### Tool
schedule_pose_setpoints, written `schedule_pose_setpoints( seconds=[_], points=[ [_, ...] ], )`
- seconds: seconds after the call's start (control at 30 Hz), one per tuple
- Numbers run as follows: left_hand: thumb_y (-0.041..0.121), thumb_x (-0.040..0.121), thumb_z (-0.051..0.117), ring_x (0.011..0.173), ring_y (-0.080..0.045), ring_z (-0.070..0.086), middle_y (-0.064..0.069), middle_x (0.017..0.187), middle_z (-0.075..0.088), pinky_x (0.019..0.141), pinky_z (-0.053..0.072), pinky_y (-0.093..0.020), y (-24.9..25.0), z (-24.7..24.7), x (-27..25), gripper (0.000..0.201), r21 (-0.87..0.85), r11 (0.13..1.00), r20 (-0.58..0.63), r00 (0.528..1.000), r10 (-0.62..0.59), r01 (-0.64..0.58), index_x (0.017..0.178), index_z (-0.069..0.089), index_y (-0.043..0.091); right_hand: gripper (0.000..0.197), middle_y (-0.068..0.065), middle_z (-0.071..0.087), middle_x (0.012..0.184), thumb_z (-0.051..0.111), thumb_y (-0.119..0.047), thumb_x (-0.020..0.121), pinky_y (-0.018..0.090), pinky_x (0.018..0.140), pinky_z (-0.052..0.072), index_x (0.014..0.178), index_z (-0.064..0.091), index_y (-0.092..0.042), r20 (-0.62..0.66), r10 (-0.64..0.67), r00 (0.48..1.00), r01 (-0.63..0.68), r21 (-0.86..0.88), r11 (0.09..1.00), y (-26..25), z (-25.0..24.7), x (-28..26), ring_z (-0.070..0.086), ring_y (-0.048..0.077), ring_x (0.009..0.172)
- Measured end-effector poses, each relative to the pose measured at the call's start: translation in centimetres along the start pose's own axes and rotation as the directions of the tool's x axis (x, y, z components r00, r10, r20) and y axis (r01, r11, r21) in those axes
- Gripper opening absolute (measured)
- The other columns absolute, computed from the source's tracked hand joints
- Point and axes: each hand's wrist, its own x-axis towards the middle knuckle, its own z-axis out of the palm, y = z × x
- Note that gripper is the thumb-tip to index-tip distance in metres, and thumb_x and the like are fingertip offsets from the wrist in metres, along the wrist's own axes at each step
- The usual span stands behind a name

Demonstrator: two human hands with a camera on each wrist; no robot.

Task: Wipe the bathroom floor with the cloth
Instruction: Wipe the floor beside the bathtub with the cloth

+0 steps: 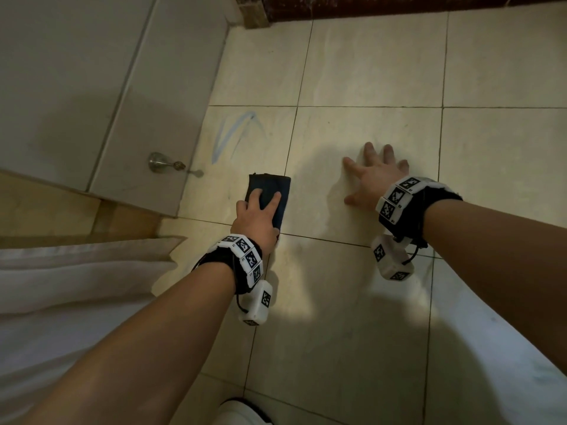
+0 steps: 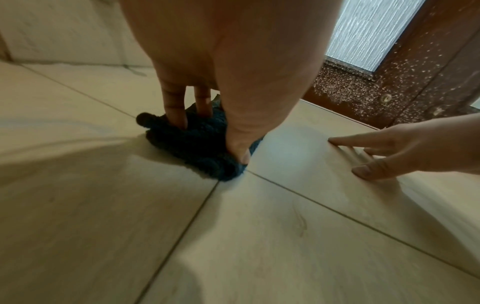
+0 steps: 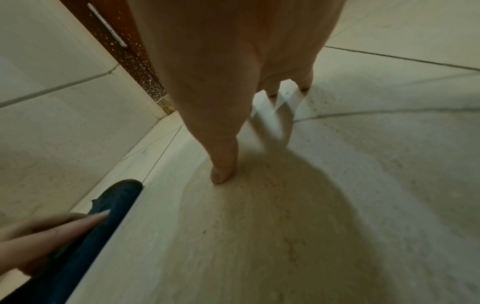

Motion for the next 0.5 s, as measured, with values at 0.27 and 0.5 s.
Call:
schedule_pose_setpoints(
  seconds=[0.27,0.5],
  points=[
    [0.026,0.094,0.059,0.136,-0.033,0.018,-0.003,0.160,0.003,0.093,0.043,-0.038,0.5,-2.0,4.7,0.076,-0.045,0.999,-0.003,1.000,-0.010,0.010,0.154,0.014,0.038,0.093,0.005,-0.015,0.164,0.067,-0.054,0.085,0.069,0.114,0.012,0.153,0.006,-0.045,0.015,0.030,0.999,-0.029,-0.030,0.999,-0.8,-0.5,0.5,-0.012,0.044,0.148],
    [0.028,0.095,0.058,0.139,-0.034,0.014,-0.002,0.161,0.000,0.098,0.042,-0.040,1.1,-4.3,9.5,0.076,-0.055,0.998,0.015,1.000,-0.012,0.013,0.154,0.012,0.039,0.105,0.007,-0.018,0.162,0.079,-0.048,0.076,0.078,0.106,0.016,0.151,0.005,-0.051,0.071,0.060,0.996,-0.057,-0.043,0.997,-1.8,-2.1,2.0,-0.013,0.051,0.144]
  ],
)
